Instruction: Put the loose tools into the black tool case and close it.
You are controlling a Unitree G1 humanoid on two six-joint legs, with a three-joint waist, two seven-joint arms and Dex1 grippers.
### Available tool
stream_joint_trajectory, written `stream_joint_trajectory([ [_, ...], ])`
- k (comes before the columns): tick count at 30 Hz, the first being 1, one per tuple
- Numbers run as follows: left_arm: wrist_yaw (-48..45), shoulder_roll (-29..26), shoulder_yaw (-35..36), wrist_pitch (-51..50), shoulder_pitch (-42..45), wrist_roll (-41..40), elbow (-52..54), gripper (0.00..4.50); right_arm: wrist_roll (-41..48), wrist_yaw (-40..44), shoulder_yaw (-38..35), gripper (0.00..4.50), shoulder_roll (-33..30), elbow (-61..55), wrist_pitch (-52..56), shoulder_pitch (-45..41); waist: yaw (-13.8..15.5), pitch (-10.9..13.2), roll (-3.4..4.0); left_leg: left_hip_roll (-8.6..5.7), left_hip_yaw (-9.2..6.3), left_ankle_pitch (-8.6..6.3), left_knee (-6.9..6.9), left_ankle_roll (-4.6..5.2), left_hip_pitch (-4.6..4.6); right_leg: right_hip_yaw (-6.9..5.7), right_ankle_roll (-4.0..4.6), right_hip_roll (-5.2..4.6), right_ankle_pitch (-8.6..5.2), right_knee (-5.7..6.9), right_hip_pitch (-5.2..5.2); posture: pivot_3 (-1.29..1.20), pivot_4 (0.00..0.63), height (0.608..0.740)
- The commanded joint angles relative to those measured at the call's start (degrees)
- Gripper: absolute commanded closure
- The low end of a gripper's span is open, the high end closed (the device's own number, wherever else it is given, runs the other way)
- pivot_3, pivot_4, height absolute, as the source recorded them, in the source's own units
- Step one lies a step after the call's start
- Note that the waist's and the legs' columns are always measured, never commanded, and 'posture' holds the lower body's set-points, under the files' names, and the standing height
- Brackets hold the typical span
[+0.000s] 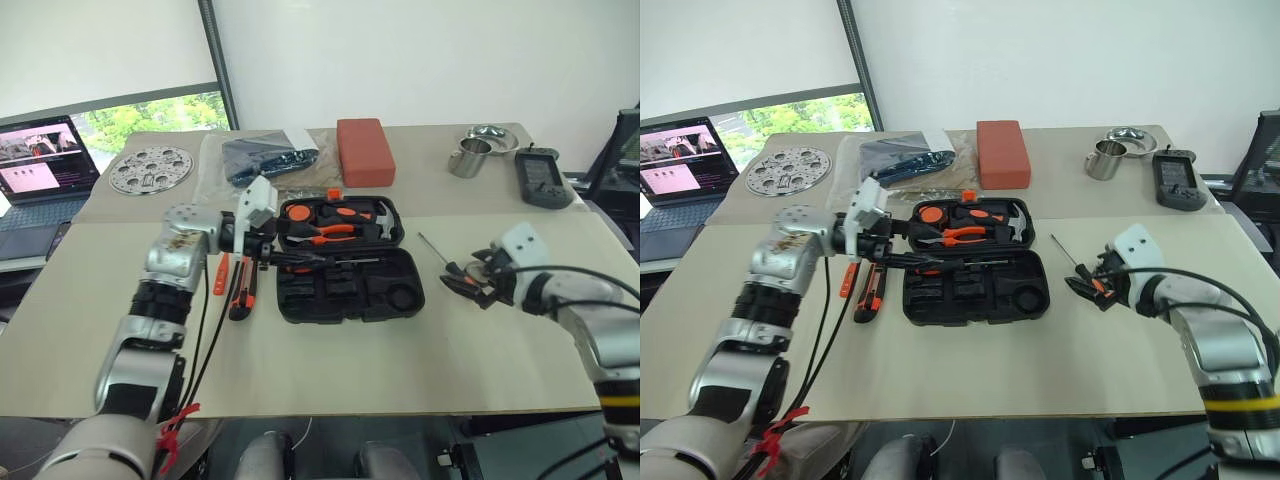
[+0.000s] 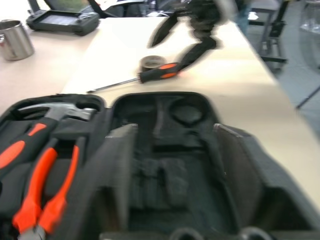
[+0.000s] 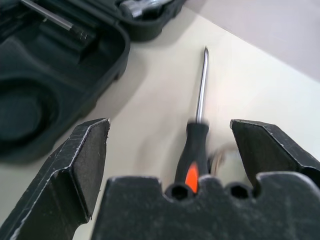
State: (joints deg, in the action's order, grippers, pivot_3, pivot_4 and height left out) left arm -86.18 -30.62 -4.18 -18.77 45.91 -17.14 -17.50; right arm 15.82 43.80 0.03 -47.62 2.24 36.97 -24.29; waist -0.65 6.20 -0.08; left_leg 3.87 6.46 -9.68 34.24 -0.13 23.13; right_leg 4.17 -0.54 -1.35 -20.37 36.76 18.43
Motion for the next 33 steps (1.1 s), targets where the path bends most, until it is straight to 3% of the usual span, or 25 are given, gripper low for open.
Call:
stream_joint_trajectory([
  [1, -0.7, -3.6, 0.9, -3.4, -1.8, -2.8, 6.9, 0.06, -1.8, 4.3, 3.9, 0.0, -0.7, 7.5, 4.2, -6.8, 0.0, 0.0, 0.0, 0.01, -0.02, -0.11, 0.01, 0.18, -0.01, 0.0, 0.0, -0.01, 0.0, 0.01, -0.01, 0.0, 0.15, 0.74],
  [10, 2.6, -5.8, 1.1, -4.9, -4.2, -4.3, 12.4, 0.06, -9.3, 7.8, 10.6, 0.0, 1.5, 28.1, 2.0, -18.3, 0.1, 0.0, 0.01, 0.01, 0.0, -0.18, 0.05, 0.3, 0.01, 0.02, 0.0, -0.06, 0.0, -0.01, -0.02, 0.0, 0.15, 0.74],
  [11, 2.6, -6.1, 1.1, -5.2, -4.5, -4.7, 13.1, 0.0, -9.8, 8.5, 11.0, 0.53, 1.6, 29.2, 2.1, -19.0, 0.0, 0.0, 0.02, 0.01, 0.0, -0.18, 0.05, 0.3, 0.02, 0.01, 0.0, -0.05, 0.0, -0.01, -0.02, 0.0, 0.15, 0.74],
  [14, 2.2, -7.2, 1.0, -5.3, -5.1, -5.2, 14.1, 0.0, -10.9, 9.8, 11.4, 1.37, 2.2, 31.8, 1.1, -20.9, -0.1, 0.0, 0.02, 0.03, 0.0, -0.18, 0.03, 0.3, 0.0, 0.01, 0.0, -0.05, 0.0, -0.01, -0.02, 0.0, 0.15, 0.74],
  [19, -0.3, -8.8, 1.1, -2.5, -6.1, -6.1, 15.0, 0.0, -11.9, 10.5, 10.8, 3.23, 3.0, 32.6, 0.8, -22.1, -0.1, 0.0, 0.02, 0.04, 0.01, -0.17, 0.03, 0.28, -0.01, 0.0, 0.0, -0.02, 0.0, 0.0, -0.02, 0.0, 0.15, 0.74],
  [22, -3.1, -9.9, 0.3, -3.7, -6.4, -7.9, 15.8, 0.0, -12.4, 11.1, 10.7, 3.99, 3.0, 31.9, 0.9, -21.5, -0.1, 0.0, 0.03, 0.07, 0.02, -0.17, 0.02, 0.28, -0.02, 0.0, 0.0, -0.04, 0.0, -0.01, -0.02, 0.0, 0.15, 0.74],
  [33, -3.8, -9.5, -1.2, -2.3, -4.6, -8.1, 15.0, 0.0, -13.2, 11.0, 8.8, 3.99, 1.5, 26.1, 1.4, -20.7, -0.1, 0.0, 0.03, 0.06, 0.02, -0.18, 0.02, 0.29, -0.01, 0.01, 0.0, -0.03, 0.0, -0.01, -0.01, 0.0, 0.15, 0.74],
])
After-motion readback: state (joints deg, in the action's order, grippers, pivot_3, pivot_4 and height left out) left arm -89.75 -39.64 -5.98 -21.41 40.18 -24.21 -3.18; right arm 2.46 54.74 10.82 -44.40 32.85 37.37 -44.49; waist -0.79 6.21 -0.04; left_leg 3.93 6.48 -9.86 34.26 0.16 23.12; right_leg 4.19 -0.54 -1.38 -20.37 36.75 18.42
